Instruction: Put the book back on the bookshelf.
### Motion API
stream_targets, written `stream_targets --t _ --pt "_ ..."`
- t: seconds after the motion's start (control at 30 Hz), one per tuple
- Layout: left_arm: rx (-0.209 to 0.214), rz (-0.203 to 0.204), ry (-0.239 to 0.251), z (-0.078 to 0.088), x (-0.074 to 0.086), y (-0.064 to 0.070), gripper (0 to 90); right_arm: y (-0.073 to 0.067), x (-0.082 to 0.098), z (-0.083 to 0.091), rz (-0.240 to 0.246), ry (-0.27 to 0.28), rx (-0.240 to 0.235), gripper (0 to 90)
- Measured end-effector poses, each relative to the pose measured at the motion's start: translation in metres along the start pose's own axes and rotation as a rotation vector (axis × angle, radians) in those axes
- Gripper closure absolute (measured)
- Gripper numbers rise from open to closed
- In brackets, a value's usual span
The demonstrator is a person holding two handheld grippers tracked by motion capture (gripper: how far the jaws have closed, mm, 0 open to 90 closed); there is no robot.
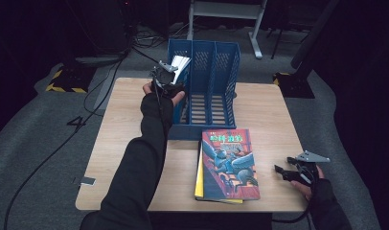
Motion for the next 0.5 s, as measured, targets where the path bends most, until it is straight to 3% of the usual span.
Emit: stream_targets --t 0.2,0.3,0.5 --pt "-0.026 -0.02 -0.059 -0.0032 -0.005 0.0007 44.6 0.0002 0.0 -0.0001 -0.005 -0.001 -0.002 28.3" --pt "-0.049 -0.04 -0.076 -0.0035 -0.0063 0.0017 51.6 0.0002 0.0 -0.0001 -0.004 -0.001 -0.002 28.3" --pt "-0.041 -0.064 -0.068 -0.0032 -0.007 0.0056 58.9 0.0002 0.0 -0.0001 -0.004 -0.001 -0.002 28.3"
Point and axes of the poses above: each handheld gripper's, and its own axes: z roughly backward along the jaws, x roughly out of its underside, y roughly to its right, the point moved 3 cm from there along -z, roughly forward along the jaws, and after that the axes turned 12 degrees about -y, right-handed, at the moved point
